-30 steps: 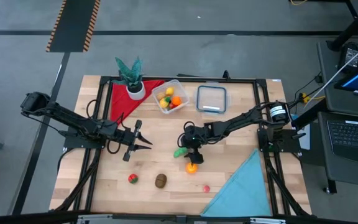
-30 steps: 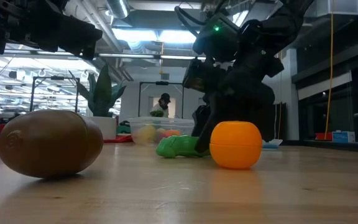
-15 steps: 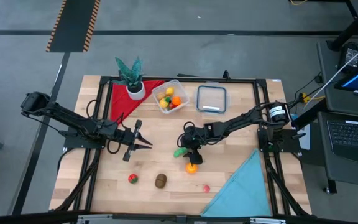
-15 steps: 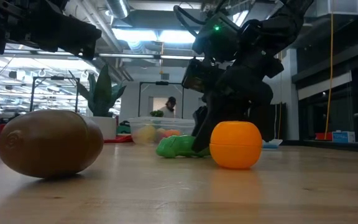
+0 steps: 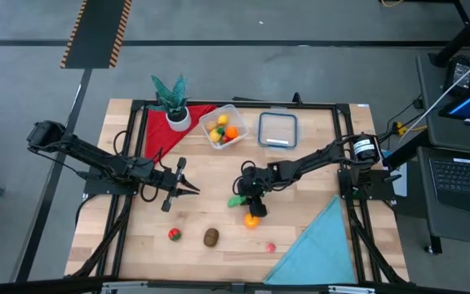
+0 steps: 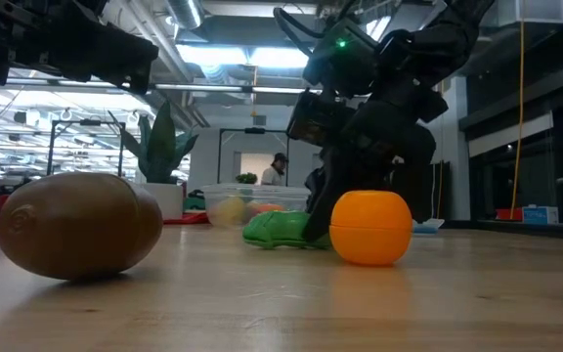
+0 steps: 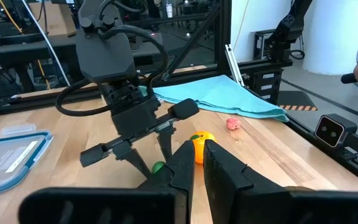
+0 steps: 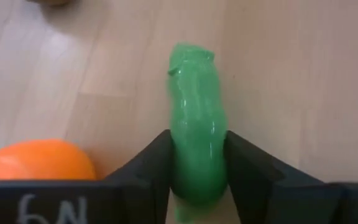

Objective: Pick and placing Produce into tupperware
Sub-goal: Put the peas into the transparent bin

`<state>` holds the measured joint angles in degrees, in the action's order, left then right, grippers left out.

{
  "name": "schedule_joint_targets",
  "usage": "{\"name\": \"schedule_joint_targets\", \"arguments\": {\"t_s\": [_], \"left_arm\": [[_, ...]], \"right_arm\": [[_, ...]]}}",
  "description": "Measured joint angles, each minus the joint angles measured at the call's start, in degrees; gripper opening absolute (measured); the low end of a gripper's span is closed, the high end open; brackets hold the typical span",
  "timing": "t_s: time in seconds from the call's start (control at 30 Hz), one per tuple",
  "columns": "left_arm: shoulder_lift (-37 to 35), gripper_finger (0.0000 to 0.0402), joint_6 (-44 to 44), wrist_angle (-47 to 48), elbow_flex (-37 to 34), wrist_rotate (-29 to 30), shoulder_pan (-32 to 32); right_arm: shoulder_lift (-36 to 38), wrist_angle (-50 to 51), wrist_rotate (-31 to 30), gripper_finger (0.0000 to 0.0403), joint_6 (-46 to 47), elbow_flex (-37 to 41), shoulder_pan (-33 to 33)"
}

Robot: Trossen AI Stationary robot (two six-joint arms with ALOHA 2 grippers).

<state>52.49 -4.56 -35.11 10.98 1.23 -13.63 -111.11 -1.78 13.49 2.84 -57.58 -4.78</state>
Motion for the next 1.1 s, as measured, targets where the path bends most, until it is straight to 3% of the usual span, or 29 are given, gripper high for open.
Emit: {"name": "schedule_joint_targets", "arguments": {"t_s": [0.53,0.77,1.1], "left_arm": [[0.00,0.0005,0.00,0.00,0.00,0.02,0.00],[0.00,0.0003,0.01,-0.04,0.00,0.02,0.00],[0.00,0.0033,1.06,-0.15,0.00,0.39,-0.01]], "right_arm": [[0.48,-5.44,1.38,0.0124,3.12,0.15,1.60],[5.72,-5.51,1.65,0.0124,1.30,0.13,4.53],[14.99,-1.12,1.64,0.0124,-4.42,0.09,11.04]]}}
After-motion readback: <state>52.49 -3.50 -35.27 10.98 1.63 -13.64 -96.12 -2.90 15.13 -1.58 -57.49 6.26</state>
